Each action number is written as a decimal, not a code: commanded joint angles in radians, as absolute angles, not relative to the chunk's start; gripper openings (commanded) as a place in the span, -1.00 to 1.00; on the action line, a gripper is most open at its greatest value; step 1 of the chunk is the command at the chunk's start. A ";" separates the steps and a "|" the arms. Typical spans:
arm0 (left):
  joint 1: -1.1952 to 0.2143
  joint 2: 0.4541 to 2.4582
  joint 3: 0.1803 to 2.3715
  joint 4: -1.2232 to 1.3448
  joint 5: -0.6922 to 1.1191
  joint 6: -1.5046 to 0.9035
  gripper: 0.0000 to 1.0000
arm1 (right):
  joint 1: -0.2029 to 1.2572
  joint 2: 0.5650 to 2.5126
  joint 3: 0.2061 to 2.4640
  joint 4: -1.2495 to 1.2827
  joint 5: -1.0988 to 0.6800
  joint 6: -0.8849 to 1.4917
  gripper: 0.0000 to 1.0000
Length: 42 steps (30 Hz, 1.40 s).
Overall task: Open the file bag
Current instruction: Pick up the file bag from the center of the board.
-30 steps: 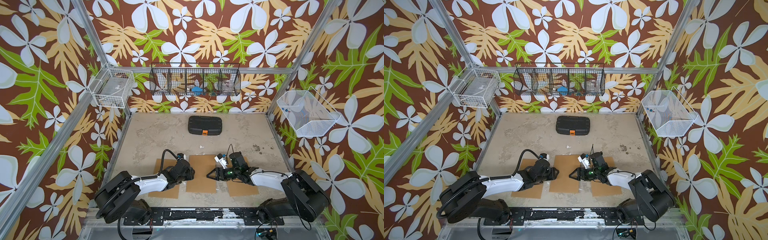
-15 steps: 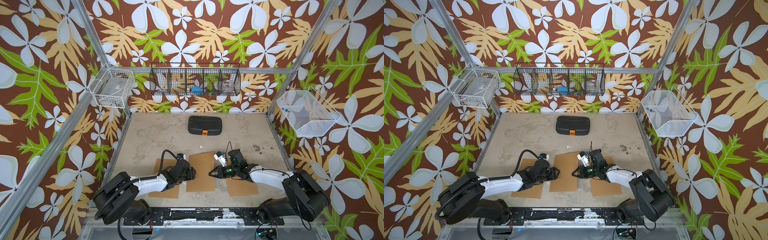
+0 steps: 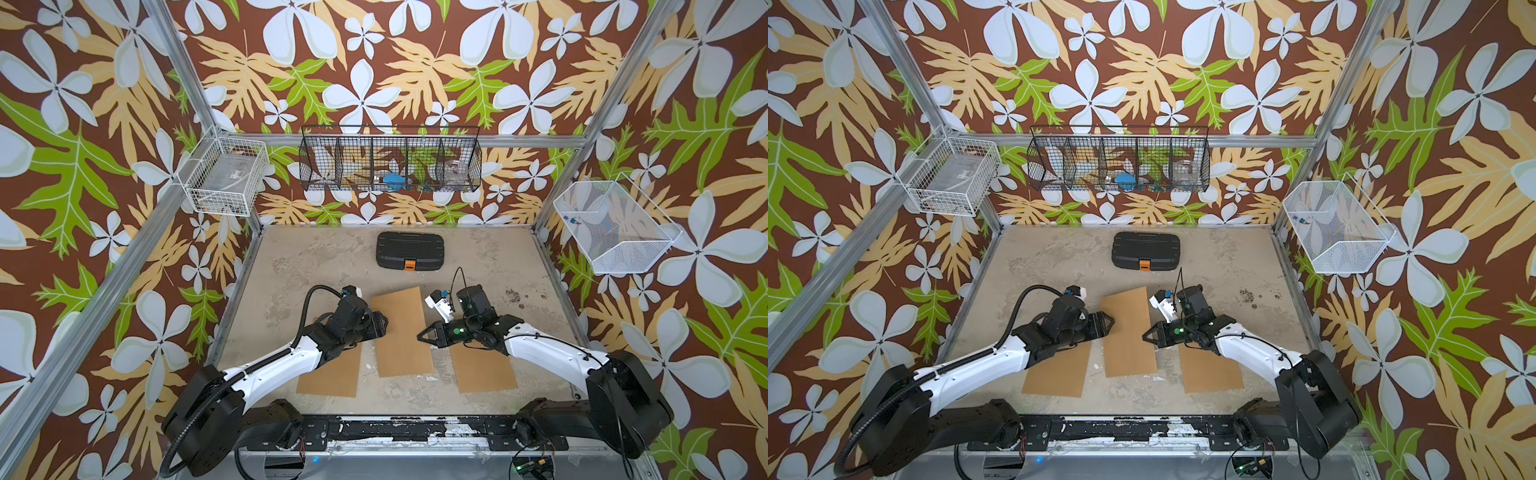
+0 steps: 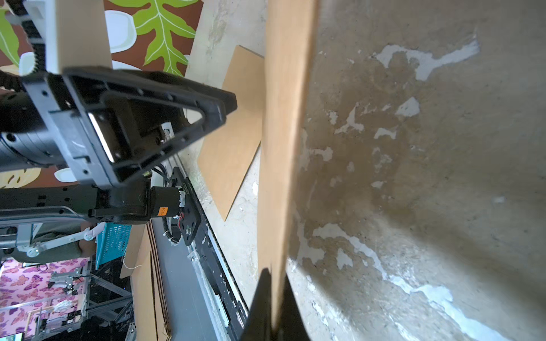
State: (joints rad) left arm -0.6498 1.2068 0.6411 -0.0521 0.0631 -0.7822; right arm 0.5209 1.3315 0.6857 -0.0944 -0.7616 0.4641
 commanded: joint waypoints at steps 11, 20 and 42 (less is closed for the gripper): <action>-0.424 1.073 0.499 0.337 0.465 -0.841 0.55 | 0.446 1.213 0.763 -0.181 -0.926 0.418 -0.99; -0.422 1.127 0.433 0.666 0.577 -0.968 0.28 | 0.446 1.189 0.795 -0.165 -1.009 0.418 -0.99; -0.420 1.085 0.395 0.813 0.546 -0.993 -0.91 | 0.446 1.210 0.769 -0.105 -1.021 0.434 -0.84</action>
